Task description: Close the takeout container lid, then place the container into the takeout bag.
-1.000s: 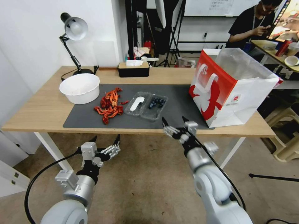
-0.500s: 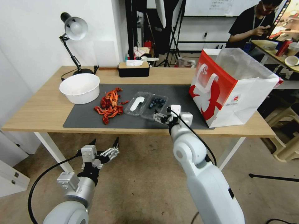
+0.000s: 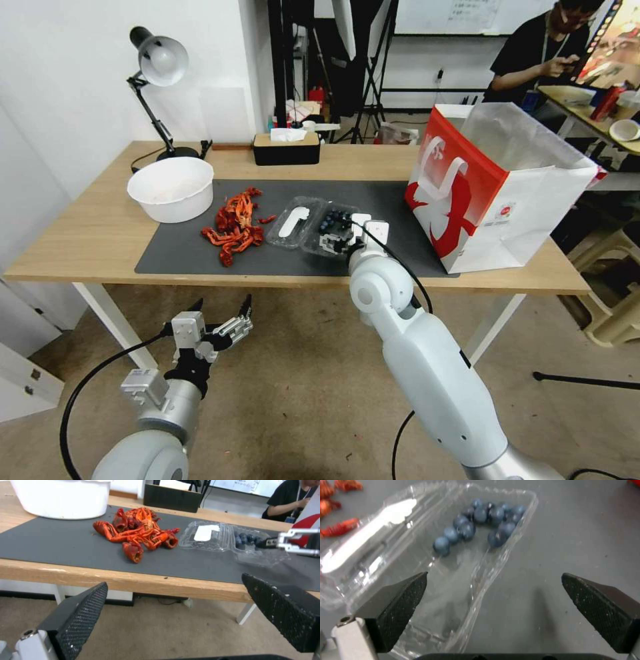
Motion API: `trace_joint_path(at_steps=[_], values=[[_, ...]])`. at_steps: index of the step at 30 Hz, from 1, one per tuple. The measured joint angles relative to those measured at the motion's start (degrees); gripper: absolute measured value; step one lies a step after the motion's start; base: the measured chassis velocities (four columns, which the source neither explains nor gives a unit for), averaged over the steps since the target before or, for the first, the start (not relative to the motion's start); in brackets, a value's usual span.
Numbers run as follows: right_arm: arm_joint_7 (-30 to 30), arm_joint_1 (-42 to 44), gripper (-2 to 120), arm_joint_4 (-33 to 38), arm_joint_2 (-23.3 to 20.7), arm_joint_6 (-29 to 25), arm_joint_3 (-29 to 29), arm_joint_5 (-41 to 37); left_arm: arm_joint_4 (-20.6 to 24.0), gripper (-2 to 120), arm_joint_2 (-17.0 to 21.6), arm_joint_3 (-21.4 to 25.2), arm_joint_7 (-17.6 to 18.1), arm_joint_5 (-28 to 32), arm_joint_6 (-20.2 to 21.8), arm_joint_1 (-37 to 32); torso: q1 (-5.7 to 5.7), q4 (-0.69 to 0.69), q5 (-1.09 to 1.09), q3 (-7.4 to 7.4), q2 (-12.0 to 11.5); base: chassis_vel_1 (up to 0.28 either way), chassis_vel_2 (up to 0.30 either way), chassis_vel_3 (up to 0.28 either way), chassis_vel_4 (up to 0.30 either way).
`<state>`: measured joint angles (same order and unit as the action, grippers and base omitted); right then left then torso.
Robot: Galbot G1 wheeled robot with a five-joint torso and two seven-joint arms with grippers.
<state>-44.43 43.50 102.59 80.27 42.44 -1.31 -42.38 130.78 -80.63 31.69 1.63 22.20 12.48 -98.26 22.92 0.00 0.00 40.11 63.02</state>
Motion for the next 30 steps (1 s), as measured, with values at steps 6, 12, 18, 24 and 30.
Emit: trace_joint_path(at_steps=[6,12,18,24,30], values=[[0.2,-0.9,100,-0.4,-2.0,-0.1,-1.6,-0.6,-0.2,100,0.0,-0.1,0.0,0.0,0.0,0.3,0.00,0.00,0.01,0.00,0.0,0.000,0.000,0.000,0.000],[0.0,-2.1,100,0.2,-4.6,-0.2,-2.5,-4.9,-0.3,100,-0.1,-0.2,0.2,0.1,0.0,0.5,0.00,-0.01,0.00,0.00,0.0,0.000,0.000,0.000,0.000],[-0.5,-2.8,100,0.8,-6.4,-0.2,-3.0,-8.5,-0.2,100,-0.2,-0.4,0.4,0.1,0.0,0.6,0.00,-0.01,0.00,0.00,0.0,0.000,0.000,0.000,0.000],[-0.6,-3.1,100,1.1,-7.5,-0.3,-3.5,-9.4,0.1,100,-0.3,-0.4,0.5,0.1,0.0,0.6,0.00,0.00,0.01,0.00,0.0,0.000,0.000,0.000,0.000],[-0.8,-3.3,100,1.6,-8.6,-0.3,-3.5,-12.8,0.2,100,-0.5,-0.6,0.5,0.0,0.0,0.6,0.00,0.00,0.00,0.00,0.0,0.000,0.000,0.000,0.000]])
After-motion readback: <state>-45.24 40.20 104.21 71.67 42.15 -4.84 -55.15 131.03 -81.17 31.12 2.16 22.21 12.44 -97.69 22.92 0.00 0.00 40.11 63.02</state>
